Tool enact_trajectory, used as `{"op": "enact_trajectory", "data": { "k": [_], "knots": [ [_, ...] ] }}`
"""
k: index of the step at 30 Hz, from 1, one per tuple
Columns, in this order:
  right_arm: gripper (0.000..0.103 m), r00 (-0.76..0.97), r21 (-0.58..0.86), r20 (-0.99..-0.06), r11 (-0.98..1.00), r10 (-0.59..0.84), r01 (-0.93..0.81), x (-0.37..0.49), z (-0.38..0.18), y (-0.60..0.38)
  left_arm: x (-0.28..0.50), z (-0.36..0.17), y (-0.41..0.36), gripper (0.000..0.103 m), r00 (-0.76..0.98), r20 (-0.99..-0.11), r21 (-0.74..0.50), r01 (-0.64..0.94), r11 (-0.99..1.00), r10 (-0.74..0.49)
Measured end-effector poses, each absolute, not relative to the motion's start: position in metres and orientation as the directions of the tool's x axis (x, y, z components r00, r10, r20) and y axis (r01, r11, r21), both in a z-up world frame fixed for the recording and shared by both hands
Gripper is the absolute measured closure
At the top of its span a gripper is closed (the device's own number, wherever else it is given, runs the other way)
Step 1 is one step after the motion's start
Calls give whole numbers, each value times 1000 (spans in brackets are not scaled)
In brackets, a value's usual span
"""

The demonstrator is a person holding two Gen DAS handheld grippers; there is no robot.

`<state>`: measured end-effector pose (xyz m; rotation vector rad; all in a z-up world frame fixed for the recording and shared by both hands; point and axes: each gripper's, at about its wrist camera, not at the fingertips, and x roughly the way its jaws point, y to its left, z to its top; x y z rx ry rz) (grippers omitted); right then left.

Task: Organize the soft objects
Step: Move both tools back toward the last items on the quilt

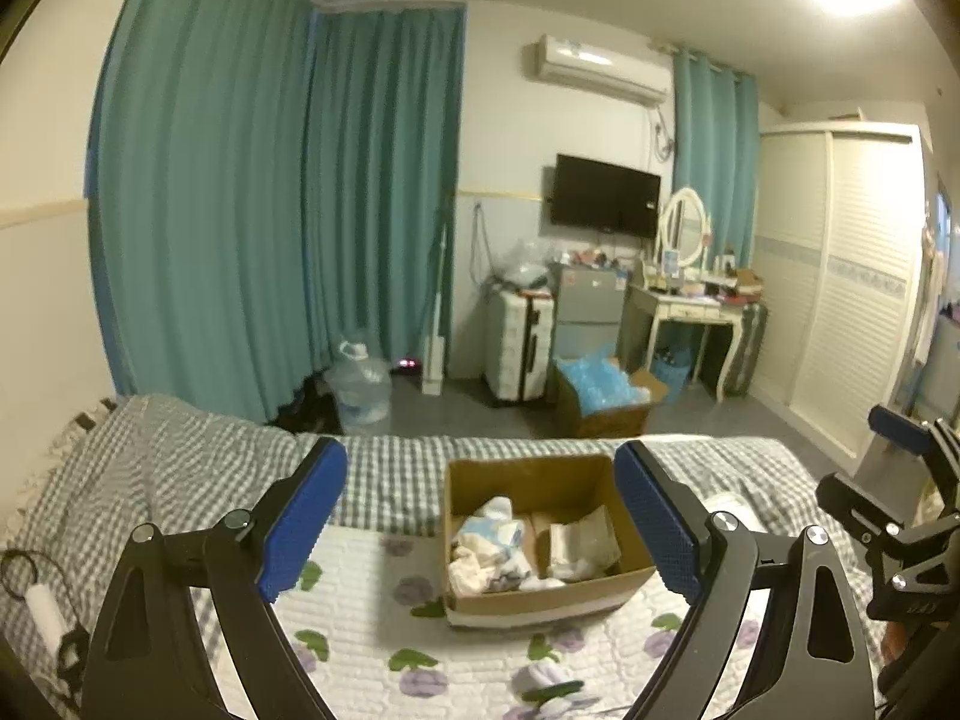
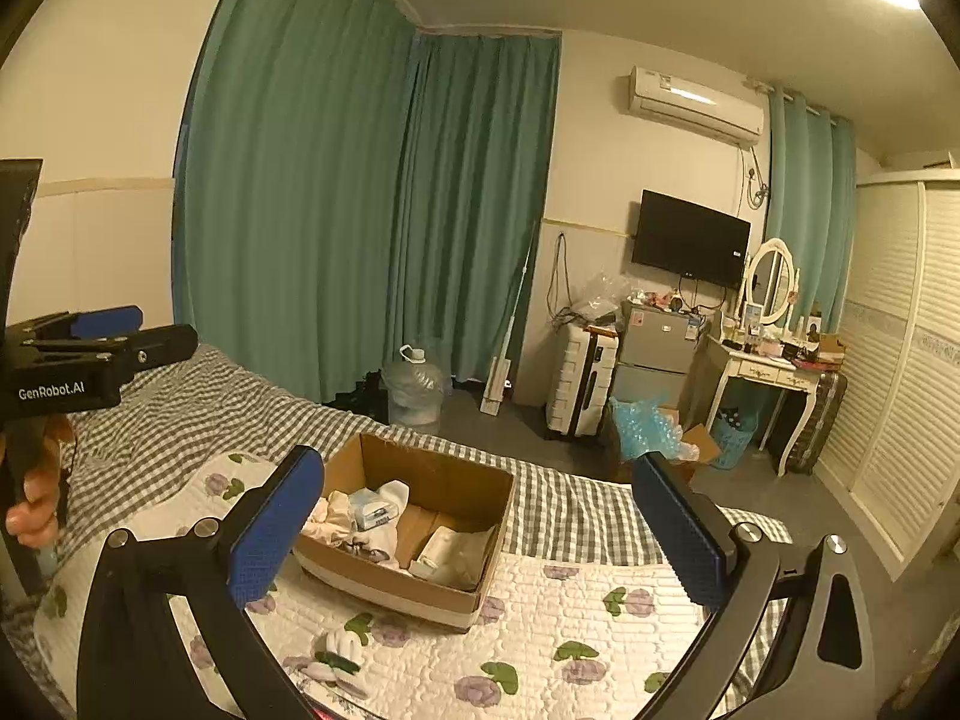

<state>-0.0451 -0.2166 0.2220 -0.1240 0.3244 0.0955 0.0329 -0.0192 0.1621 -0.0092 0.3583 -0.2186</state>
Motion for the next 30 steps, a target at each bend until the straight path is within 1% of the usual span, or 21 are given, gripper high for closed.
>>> {"op": "enact_trajectory", "data": {
  "k": [7, 16, 19, 26, 30],
  "knots": [
    [0, 940, -113, -331, 986, 79, -123, -49, 216, -214, 25, 141, -12, 11, 908, -358, -56, 211, 976, -217],
    [0, 909, -119, -406, 980, 97, -158, -33, 177, -214, 28, 102, -15, 11, 874, -436, -40, 218, 975, -214],
    [0, 893, -116, -439, 979, 100, -167, -23, 158, -216, 32, 80, -20, 11, 847, -485, -35, 229, 973, -217],
    [0, 852, -42, -501, 978, 156, -204, 7, 114, -217, 42, 31, -32, 11, 778, -592, -23, 247, 969, -212],
    [0, 813, -33, -556, 973, 174, -230, 20, 83, -213, 36, 2, -42, 11, 720, -653, -13, 302, 953, -236]
  ]
}}
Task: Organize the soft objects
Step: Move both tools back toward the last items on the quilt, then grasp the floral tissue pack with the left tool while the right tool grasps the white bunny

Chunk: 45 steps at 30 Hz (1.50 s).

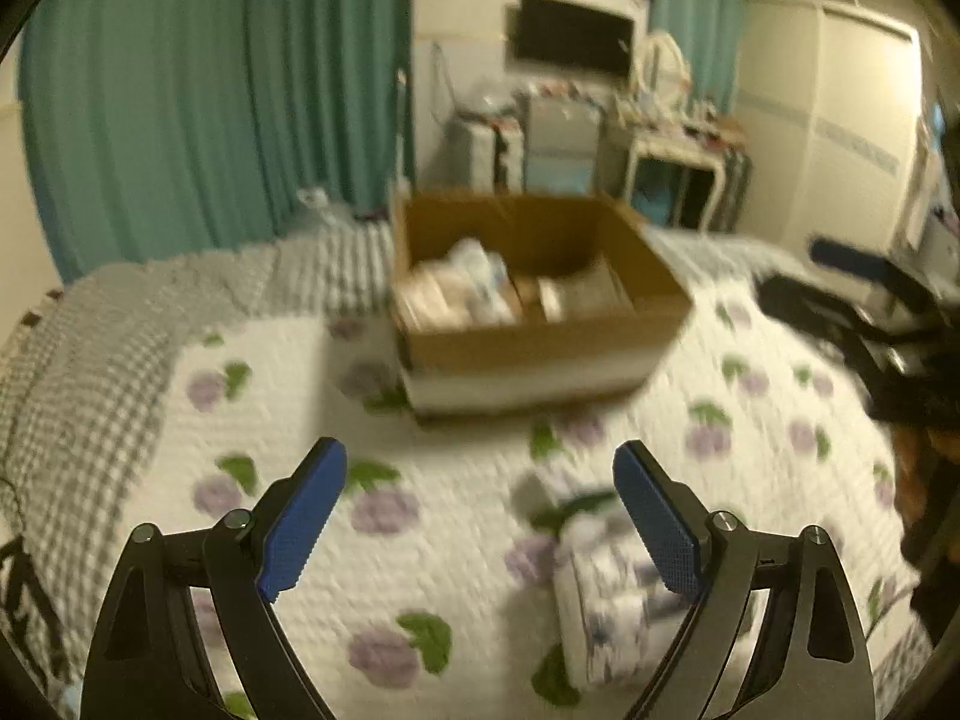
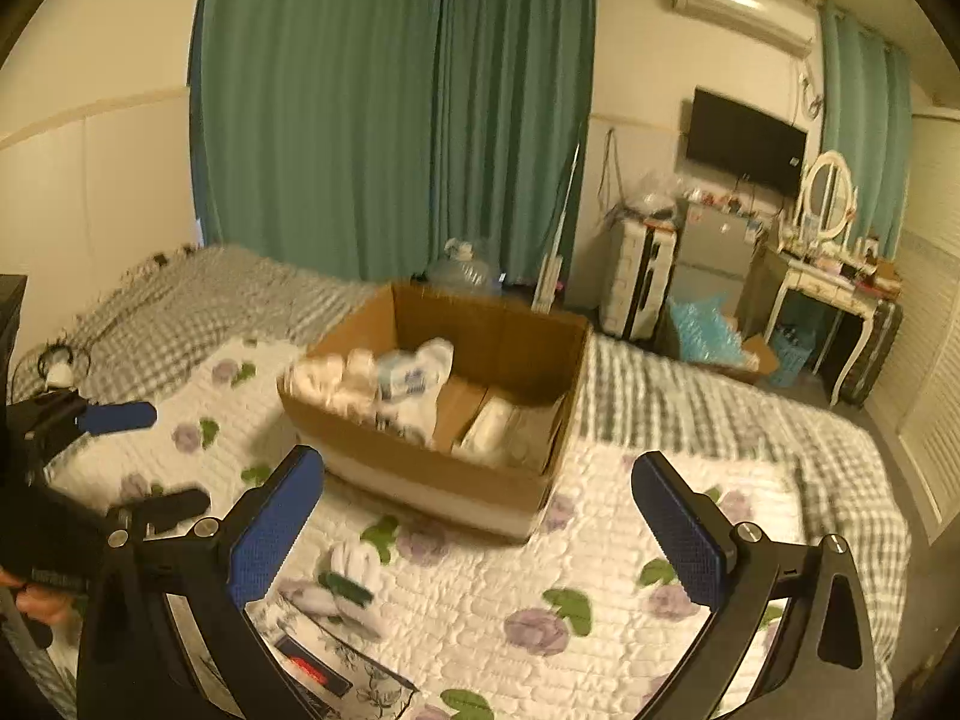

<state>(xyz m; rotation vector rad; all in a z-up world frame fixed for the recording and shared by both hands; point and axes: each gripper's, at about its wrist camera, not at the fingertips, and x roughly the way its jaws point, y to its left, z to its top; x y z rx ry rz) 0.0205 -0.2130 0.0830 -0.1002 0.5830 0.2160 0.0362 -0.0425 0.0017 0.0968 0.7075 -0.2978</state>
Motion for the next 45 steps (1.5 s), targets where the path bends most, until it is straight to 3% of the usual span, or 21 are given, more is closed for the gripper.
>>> {"op": "enact_trajectory", "data": {
  "k": [7, 21, 23, 29, 37, 43, 45],
  "knots": [
    [0, 743, -46, -644, 961, 180, -273, 37, 29, -209, 27, -53, -62, 11, 567, -772, -48, 399, 916, -288],
    [0, 612, 12, -741, 917, 276, -399, 65, -31, -179, 18, -104, -89, 11, 365, -858, -173, 458, 872, -361],
    [0, 600, 2, -755, 915, 266, -404, 68, -37, -174, 17, -107, -88, 39, 360, -853, -197, 449, 871, -379],
    [0, 523, 34, -805, 901, 281, -432, 74, -55, -162, 2, -98, -88, 59, 379, -826, -211, 478, 852, -417],
    [1, 484, 82, -823, 906, 296, -415, 77, -61, -152, -7, -79, -55, 72, 406, -817, -204, 460, 864, -409],
    [21, 429, 104, -855, 907, 291, -408, 81, -69, -138, -4, -61, -12, 76, 461, -806, -185, 401, 897, -372],
    [23, 405, 131, -862, 906, 304, -402, 82, -74, -135, -8, -55, -2, 78, 490, -795, -164, 394, 904, -357]
  ]
}}
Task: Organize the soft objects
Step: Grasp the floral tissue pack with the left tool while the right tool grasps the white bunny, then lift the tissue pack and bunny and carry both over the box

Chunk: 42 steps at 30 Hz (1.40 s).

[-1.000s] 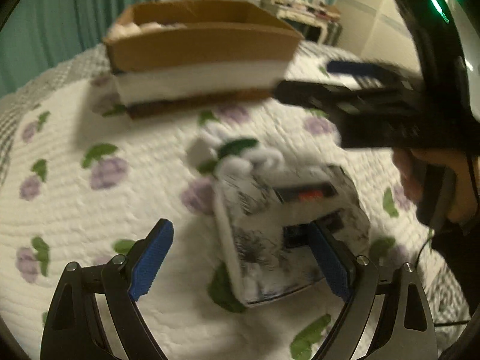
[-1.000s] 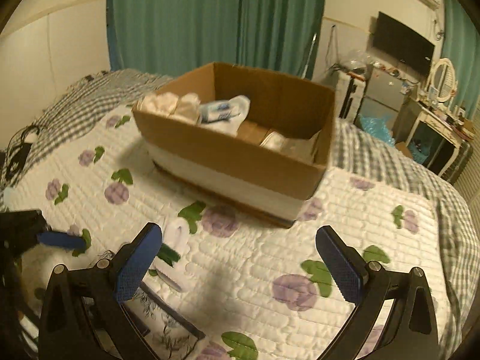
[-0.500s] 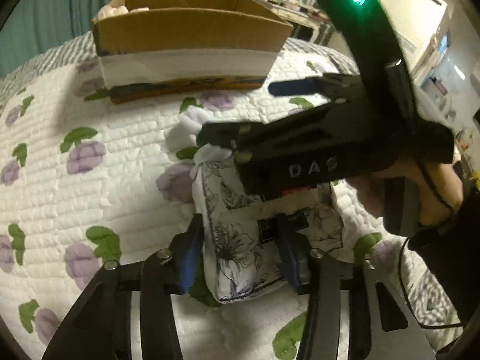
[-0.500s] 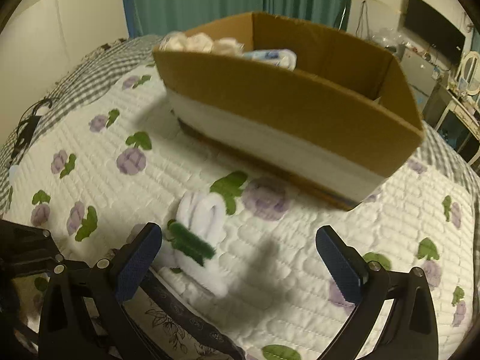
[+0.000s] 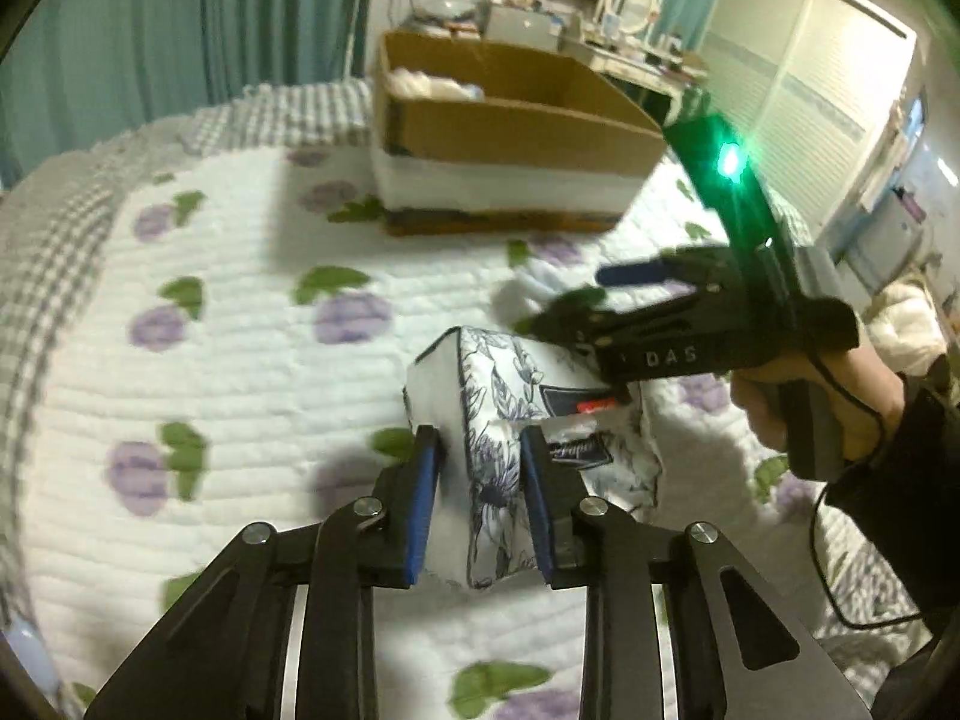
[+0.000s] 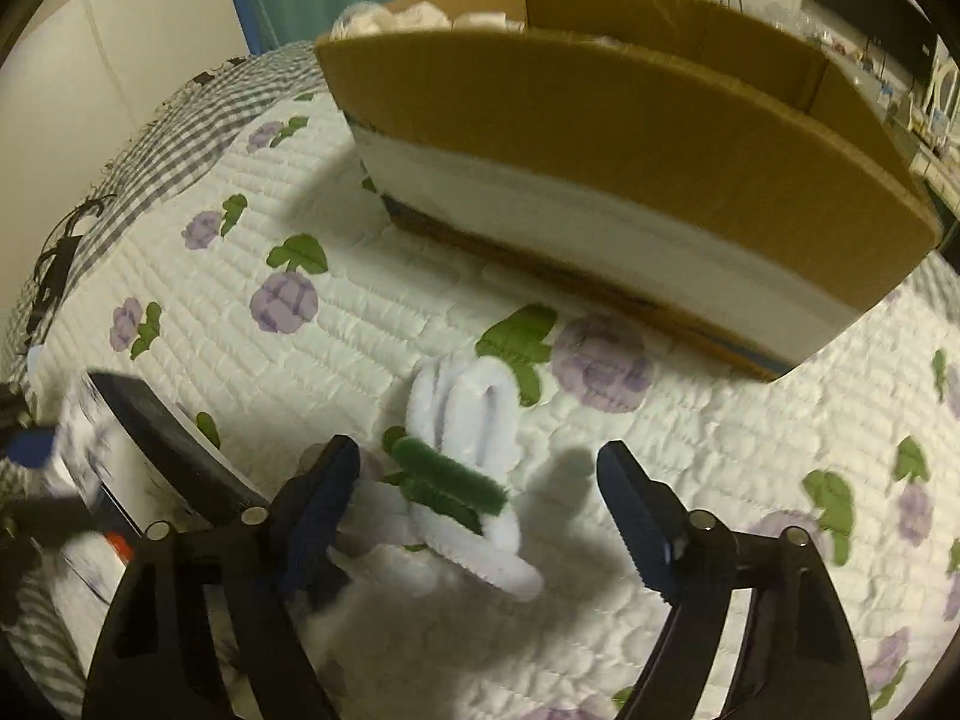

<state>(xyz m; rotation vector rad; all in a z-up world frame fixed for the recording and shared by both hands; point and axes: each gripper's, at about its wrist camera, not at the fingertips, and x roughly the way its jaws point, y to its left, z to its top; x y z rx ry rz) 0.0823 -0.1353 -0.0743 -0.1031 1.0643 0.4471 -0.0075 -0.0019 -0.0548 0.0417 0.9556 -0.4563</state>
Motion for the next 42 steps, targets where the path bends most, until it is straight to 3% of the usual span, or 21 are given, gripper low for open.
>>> {"op": "enact_trajectory", "data": {
  "k": [3, 5, 6, 8, 22, 30, 42],
  "knots": [
    [27, 393, 130, -871, 909, 296, -395, 81, -82, -130, -8, -44, 12, 79, 538, -775, -119, 390, 913, -330],
    [38, 398, 120, -872, 913, 284, -390, 79, -86, -128, -8, -39, 20, 79, 566, -763, -92, 383, 919, -312],
    [56, 407, 114, -870, 918, 277, -380, 77, -86, -129, -7, -37, 22, 79, 573, -760, -86, 380, 921, -307],
    [60, 414, 115, -868, 921, 275, -372, 72, -85, -131, -7, -34, 30, 80, 598, -749, -61, 368, 928, -286],
    [62, 591, 108, -765, 955, 257, -276, 8, -21, -179, 5, 4, 33, 80, 722, -635, -66, 303, 951, -274],
    [62, 737, 80, -642, 975, 209, -208, -36, 58, -206, -10, 48, 17, 80, 777, -544, -59, 342, 938, -317],
    [62, 873, -44, -448, 970, 194, -238, -86, 186, -188, -27, 128, 20, 80, 857, -379, -72, 349, 934, -349]
  ]
}}
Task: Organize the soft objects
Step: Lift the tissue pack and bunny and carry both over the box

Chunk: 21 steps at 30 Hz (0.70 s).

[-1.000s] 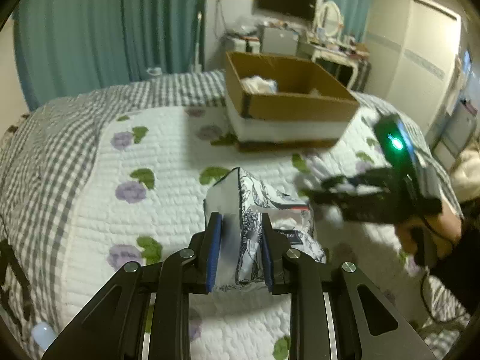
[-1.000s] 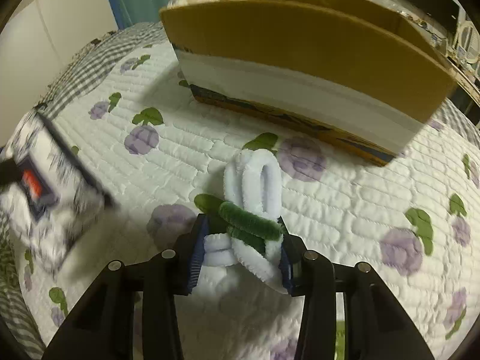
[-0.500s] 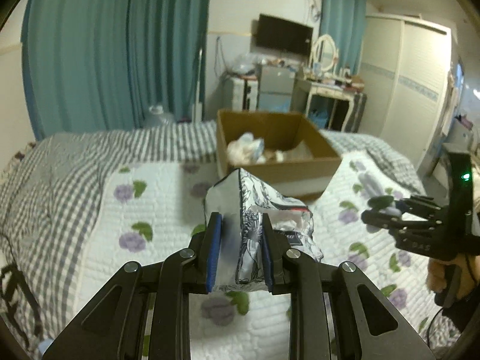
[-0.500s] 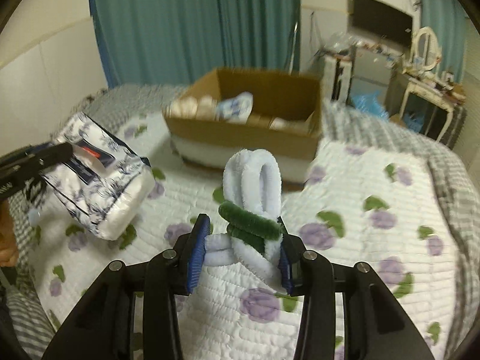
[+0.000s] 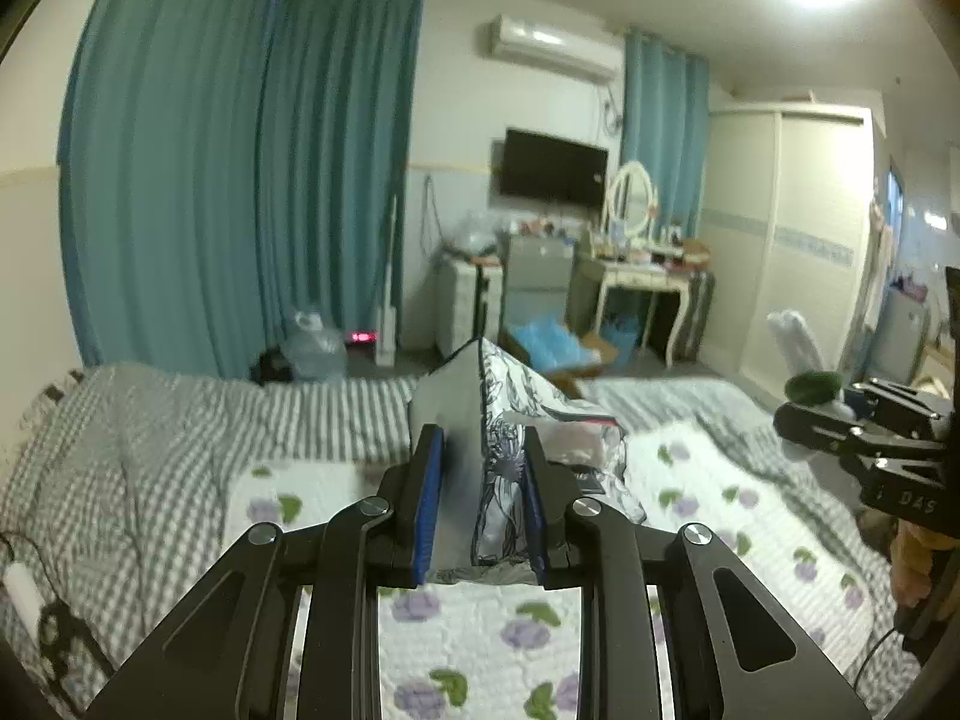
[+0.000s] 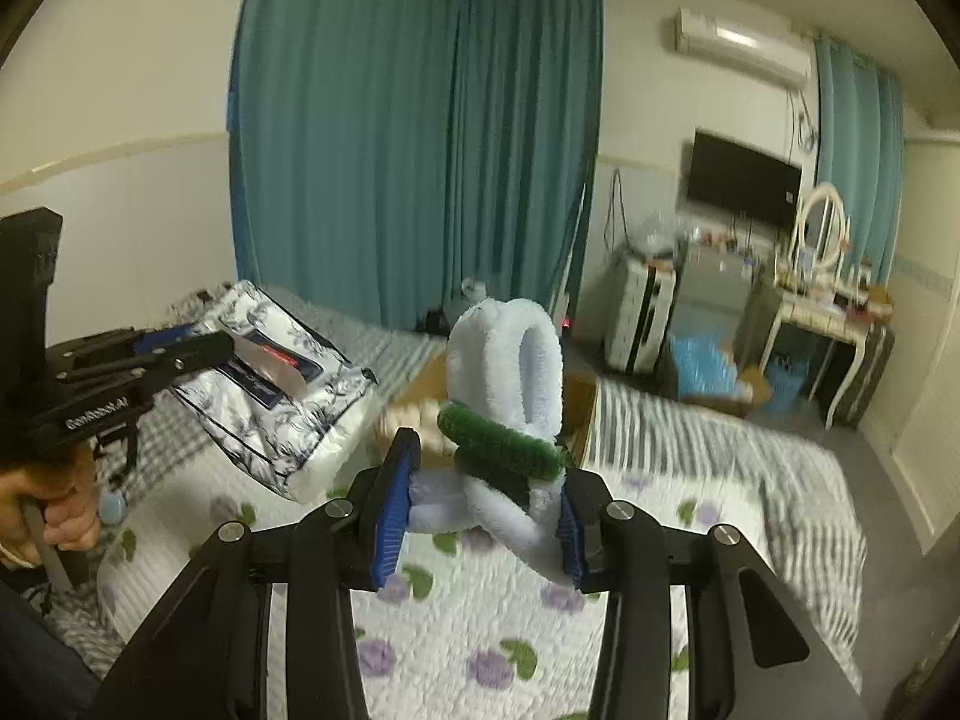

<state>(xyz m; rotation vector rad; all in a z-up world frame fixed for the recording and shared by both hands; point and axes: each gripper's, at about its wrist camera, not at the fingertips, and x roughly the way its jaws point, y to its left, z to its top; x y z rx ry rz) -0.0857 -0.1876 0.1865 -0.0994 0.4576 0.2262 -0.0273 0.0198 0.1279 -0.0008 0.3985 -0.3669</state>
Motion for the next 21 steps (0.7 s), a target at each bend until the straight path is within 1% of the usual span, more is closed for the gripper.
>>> {"op": "enact_trajectory", "data": {
  "k": [4, 7, 11, 16, 21],
  "knots": [
    [62, 896, -67, -396, 967, 200, -246, -91, 221, -187, -27, 155, 25, 80, 880, -326, -70, 342, 937, -345],
    [62, 908, -86, -369, 966, 196, -243, -89, 239, -190, -25, 169, 27, 80, 898, -286, -44, 336, 941, -334],
    [62, 924, -94, -335, 970, 183, -226, -80, 255, -196, -9, 177, 27, 80, 906, -272, -55, 322, 945, -325],
    [62, 937, -98, -304, 973, 172, -211, -61, 258, -205, 13, 179, 19, 80, 910, -258, -77, 317, 945, -326],
    [62, 938, -95, -305, 974, 166, -204, -28, 247, -207, 43, 171, 2, 80, 906, -262, -81, 323, 943, -333]
  ]
}}
